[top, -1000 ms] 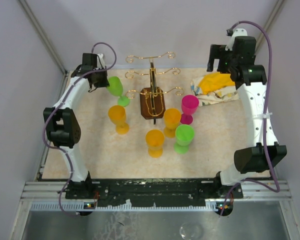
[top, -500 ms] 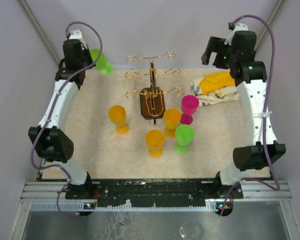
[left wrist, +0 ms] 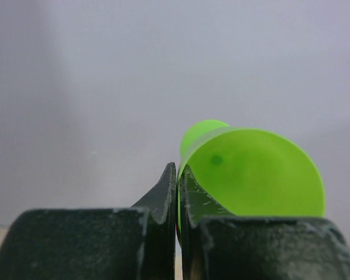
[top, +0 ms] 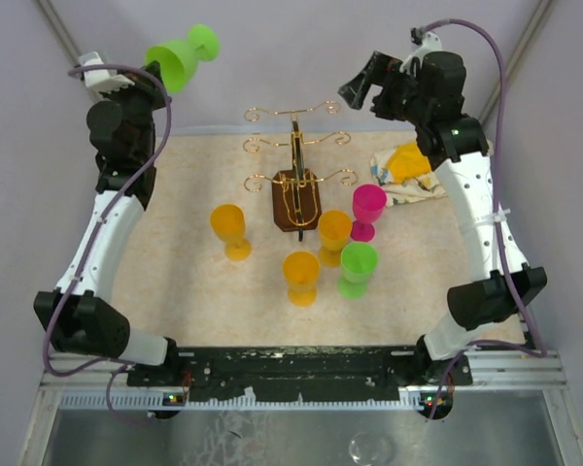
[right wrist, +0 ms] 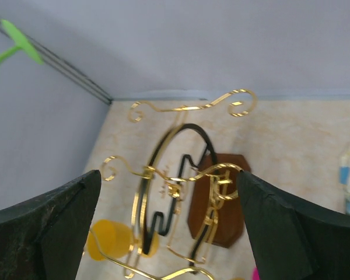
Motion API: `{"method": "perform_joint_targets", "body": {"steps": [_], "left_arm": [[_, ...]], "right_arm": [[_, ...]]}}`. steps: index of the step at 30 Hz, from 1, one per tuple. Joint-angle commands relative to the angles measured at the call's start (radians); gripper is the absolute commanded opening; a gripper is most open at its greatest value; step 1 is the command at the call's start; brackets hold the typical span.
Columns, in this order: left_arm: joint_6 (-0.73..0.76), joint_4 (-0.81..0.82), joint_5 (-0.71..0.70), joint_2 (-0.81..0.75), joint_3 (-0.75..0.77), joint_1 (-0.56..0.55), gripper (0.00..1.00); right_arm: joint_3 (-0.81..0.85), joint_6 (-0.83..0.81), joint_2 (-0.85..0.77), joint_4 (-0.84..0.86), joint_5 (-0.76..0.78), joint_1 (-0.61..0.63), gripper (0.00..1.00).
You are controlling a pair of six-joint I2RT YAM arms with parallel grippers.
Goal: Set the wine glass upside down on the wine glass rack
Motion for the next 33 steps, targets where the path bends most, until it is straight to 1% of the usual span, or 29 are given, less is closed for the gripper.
{"method": "perform_joint_targets", "body": {"steps": [1, 3, 6, 8, 11, 16, 18, 22, 25, 27, 28, 33], "left_arm": [[-0.060, 0.326, 0.030, -0.019, -0.110, -0.049, 0.00], [-0.070, 0.420, 0.007, -0.020, -0.149, -0.083, 0.00], [-0.052, 0.546, -0.066, -0.008, -0.181, -0.168, 0.00], [-0.022, 0.609, -0.134, 0.006, -0.190, -0.231, 0.00], [0.014, 0.697, -0.207, 0.026, -0.202, -0.314, 0.00], [0.253, 0.877, -0.273, 0.067, -0.230, -0.454, 0.00], [0.368, 0.989, -0.302, 0.086, -0.259, -0.496, 0.00], [0.568, 1.289, -0.365, 0.151, -0.309, -0.566, 0.00], [0.686, 1.469, -0.400, 0.205, -0.322, -0.606, 0.00], [0.728, 1.477, -0.430, 0.222, -0.304, -0.629, 0.00], [0.722, 1.478, -0.441, 0.223, -0.304, -0.635, 0.00], [0.686, 1.478, -0.444, 0.229, -0.306, -0.649, 0.00]], "right_arm": [[0.085, 0.184, 0.040, 0.203, -0.144, 0.037, 0.99], [0.162, 0.223, 0.105, 0.192, -0.182, 0.052, 0.97], [0.244, 0.289, 0.170, 0.211, -0.231, 0.073, 0.94], [0.249, 0.351, 0.189, 0.288, -0.265, 0.083, 0.92], [0.205, 0.437, 0.187, 0.433, -0.314, 0.099, 0.91], [0.138, 0.604, 0.188, 0.620, -0.416, 0.103, 0.87], [0.113, 0.652, 0.184, 0.666, -0.428, 0.106, 0.86], [0.083, 0.693, 0.178, 0.717, -0.434, 0.113, 0.85], [0.030, 0.759, 0.177, 0.818, -0.427, 0.113, 0.83], [0.017, 0.802, 0.187, 0.863, -0.429, 0.114, 0.81], [0.021, 0.811, 0.194, 0.867, -0.433, 0.115, 0.80], [0.065, 0.790, 0.220, 0.811, -0.444, 0.122, 0.79]]}}
